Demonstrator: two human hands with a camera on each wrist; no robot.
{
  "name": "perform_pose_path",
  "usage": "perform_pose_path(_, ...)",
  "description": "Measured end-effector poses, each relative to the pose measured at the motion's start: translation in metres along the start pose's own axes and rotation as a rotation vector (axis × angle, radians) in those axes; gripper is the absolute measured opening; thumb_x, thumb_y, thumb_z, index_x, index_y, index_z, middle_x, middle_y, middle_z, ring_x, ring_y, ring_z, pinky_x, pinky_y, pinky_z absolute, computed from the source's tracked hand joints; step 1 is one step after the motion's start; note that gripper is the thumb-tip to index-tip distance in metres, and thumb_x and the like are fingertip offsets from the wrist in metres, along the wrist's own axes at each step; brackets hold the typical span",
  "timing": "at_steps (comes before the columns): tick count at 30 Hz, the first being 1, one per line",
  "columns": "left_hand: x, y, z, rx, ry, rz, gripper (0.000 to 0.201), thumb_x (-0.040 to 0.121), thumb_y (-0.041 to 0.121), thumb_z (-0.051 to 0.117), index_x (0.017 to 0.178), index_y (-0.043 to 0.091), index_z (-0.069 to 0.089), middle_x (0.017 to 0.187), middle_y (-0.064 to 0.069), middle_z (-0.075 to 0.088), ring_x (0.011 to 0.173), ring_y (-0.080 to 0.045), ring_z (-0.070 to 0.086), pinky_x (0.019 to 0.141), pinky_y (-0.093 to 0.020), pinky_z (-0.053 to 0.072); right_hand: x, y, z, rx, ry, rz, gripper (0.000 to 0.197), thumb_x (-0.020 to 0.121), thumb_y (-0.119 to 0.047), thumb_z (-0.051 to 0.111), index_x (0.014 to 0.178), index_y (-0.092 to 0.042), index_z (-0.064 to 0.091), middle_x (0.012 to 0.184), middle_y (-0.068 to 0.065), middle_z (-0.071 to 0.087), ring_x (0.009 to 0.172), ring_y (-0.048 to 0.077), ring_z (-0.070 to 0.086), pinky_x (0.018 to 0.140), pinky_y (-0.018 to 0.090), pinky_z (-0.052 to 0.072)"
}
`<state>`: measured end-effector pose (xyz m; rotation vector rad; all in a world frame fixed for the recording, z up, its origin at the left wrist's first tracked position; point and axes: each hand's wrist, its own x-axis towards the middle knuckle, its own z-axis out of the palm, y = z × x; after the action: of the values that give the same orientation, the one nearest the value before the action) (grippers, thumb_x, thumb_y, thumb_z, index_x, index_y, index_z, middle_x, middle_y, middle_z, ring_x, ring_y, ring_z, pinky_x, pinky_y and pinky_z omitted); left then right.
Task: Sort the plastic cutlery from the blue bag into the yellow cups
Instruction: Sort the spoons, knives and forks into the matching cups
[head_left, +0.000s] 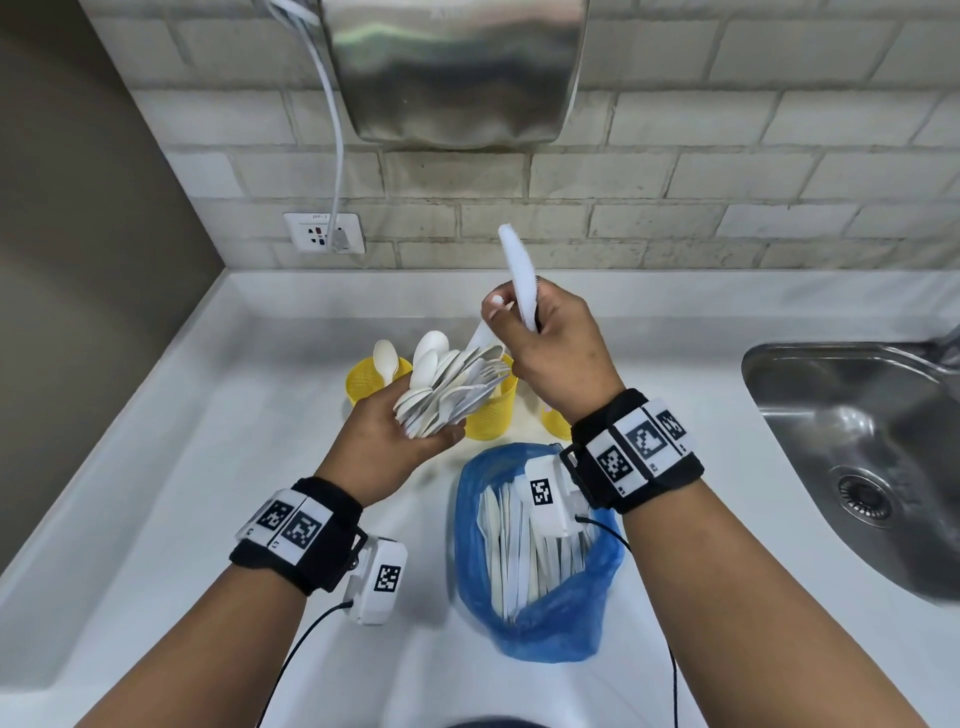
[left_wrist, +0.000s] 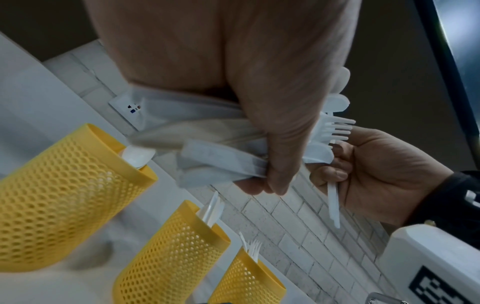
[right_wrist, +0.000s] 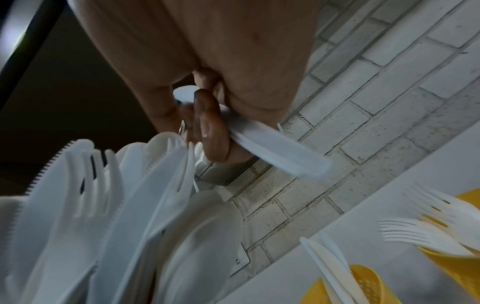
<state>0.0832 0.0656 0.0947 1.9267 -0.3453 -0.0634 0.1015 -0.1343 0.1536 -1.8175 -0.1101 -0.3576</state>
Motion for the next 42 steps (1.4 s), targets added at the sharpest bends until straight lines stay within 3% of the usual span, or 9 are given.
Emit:
perform_pose_path(6,-0.001,-0.001,0.002,-0.010,-0.003,-0.022,0.040,0.083,0.014,0.086,0.117,0.028,0.070,0.098,0.025,0.076,0.092,0.006,0.069,0.077,-0.002,0.044,-0.001,0.002,-0.004,0.009,-0.099,0.118,0.032,0.093,-0.021,0.071,0.074,0.004,0.064,0.048,-0.009,0.040,0.043,0.014,0.034,0.051,0.028,0.032)
perform_pose_path(15,-0.003,-0.002,-0.001,-0.074,-0.058,-0.074,0.020,0.085,0.021,0.084,0.102,0.023,0.073,0.085,0.015,0.077,0.080,0.000,0.070,0.071,-0.008,0.047,0.009,-0.003,-0.004,0.335,0.391,0.138,0.022,0.108,-0.018,0.044,0.089,-0.013,0.056,0.074,0.005,0.056,0.057,0.013,0.057,0.063,0.039,0.054)
perform_pose_path(18,-0.006,0.001,-0.001,-0.189,-0.085,-0.080,0.018,0.087,0.015,0.082,0.103,0.019,0.074,0.086,0.002,0.079,0.084,-0.010,0.073,0.079,-0.014,0.052,0.010,-0.007,-0.011,0.619,0.498,0.170,0.018,0.110,-0.018,0.039,0.100,-0.007,0.048,0.084,0.016,0.068,0.074,0.032,0.071,0.071,0.046,0.063)
perform_pose_path(23,-0.010,0.001,0.005,-0.351,-0.081,-0.137,0.022,0.087,0.010,0.079,0.107,0.007,0.072,0.084,-0.006,0.076,0.077,-0.018,0.071,0.075,-0.021,0.055,0.003,-0.018,-0.020,0.780,0.607,0.126,0.015,0.110,-0.019,0.034,0.102,-0.008,0.040,0.078,0.027,0.071,0.074,0.046,0.073,0.068,0.049,0.063)
perform_pose_path(27,-0.010,-0.003,0.008,-0.414,-0.069,-0.195,0.025,0.082,0.016,0.082,0.105,0.009,0.074,0.087,-0.008,0.076,0.080,-0.022,0.071,0.079,-0.028,0.057,-0.001,-0.017,-0.021,0.724,0.678,0.056,0.016,0.110,-0.024,0.037,0.111,-0.010,0.042,0.059,0.015,0.058,0.059,0.040,0.068,0.064,0.051,0.062)
perform_pose_path(30,-0.011,-0.004,0.009,-0.439,-0.064,-0.197,0.028,0.081,0.017,0.083,0.107,0.010,0.074,0.091,-0.007,0.076,0.083,-0.024,0.072,0.080,-0.031,0.057,-0.003,-0.008,-0.017,0.567,0.635,0.031,0.019,0.109,-0.033,0.040,0.102,-0.018,0.046,0.055,0.002,0.040,0.040,0.021,0.043,0.044,0.032,0.047)
perform_pose_path(32,-0.010,-0.002,0.009,-0.437,-0.055,-0.187,0.029,0.083,0.014,0.081,0.110,0.009,0.074,0.093,-0.006,0.077,0.083,-0.022,0.072,0.079,-0.027,0.057,-0.004,-0.002,-0.012,0.398,0.531,-0.001,0.020,0.107,-0.036,0.047,0.096,-0.020,0.052,0.056,-0.006,0.039,0.044,0.014,0.036,0.046,0.027,0.035)
perform_pose_path(37,-0.010,0.004,0.007,-0.375,-0.061,-0.152,0.028,0.087,0.007,0.079,0.115,0.008,0.073,0.097,-0.002,0.080,0.089,-0.013,0.075,0.080,-0.018,0.055,-0.011,0.000,-0.002,0.059,0.214,-0.030,0.020,0.097,-0.028,0.068,0.082,-0.015,0.071,0.067,-0.002,0.065,0.062,0.005,0.056,0.065,0.024,0.047)
perform_pose_path(42,-0.007,0.010,0.005,-0.333,-0.092,-0.102,0.029,0.087,0.009,0.080,0.115,0.010,0.073,0.101,-0.003,0.080,0.096,-0.013,0.075,0.084,-0.016,0.054,-0.010,-0.002,0.006,-0.004,0.046,-0.023,0.014,0.090,-0.026,0.075,0.078,-0.018,0.075,0.065,-0.001,0.068,0.062,0.017,0.062,0.067,0.038,0.054)
